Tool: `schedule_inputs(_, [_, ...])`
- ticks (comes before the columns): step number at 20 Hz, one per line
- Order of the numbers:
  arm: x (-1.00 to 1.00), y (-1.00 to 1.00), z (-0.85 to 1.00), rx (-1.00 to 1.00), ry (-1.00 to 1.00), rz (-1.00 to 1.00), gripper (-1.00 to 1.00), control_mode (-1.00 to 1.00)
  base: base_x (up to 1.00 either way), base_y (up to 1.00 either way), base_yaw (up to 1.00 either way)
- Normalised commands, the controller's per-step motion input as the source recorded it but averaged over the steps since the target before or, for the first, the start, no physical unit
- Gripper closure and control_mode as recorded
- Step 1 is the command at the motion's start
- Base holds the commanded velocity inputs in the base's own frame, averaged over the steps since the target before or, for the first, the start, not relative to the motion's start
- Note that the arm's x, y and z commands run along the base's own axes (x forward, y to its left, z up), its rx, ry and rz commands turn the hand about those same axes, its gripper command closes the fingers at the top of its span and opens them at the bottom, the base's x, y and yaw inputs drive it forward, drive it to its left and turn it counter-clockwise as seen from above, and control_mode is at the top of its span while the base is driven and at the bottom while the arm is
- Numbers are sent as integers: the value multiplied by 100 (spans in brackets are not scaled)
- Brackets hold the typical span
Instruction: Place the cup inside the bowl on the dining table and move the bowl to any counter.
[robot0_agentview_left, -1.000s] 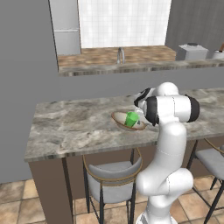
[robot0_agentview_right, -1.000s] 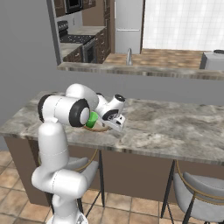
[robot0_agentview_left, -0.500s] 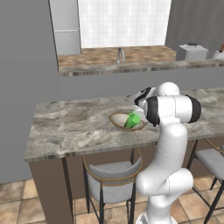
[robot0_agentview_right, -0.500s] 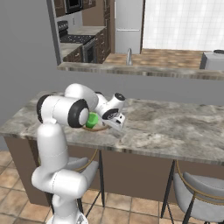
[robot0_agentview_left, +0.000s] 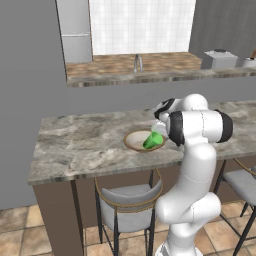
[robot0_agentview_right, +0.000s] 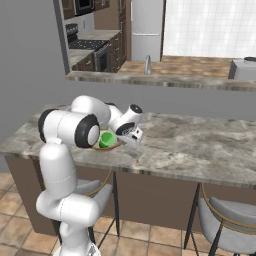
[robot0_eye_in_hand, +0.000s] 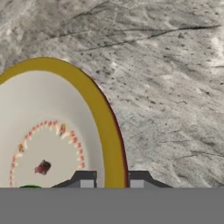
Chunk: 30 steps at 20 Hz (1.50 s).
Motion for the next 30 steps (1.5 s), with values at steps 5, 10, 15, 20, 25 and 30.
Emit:
schedule_inputs(5, [-1,0,14,0,-2,0,100,-100,0,0,0])
schedule_inputs(10, [0,0,15,1,-2,0,100,-100,0,0,0])
schedule_inputs(15, [0,0,8,4,0,0,100,-100,0,0,0])
schedule_inputs(20, [0,-5,2,8,0,0,100,-100,0,0,0])
schedule_inputs(25, [0,-2,0,11,0,0,100,-100,0,0,0])
schedule_inputs(30, [0,-1,0,11,0,0,100,-100,0,0,0])
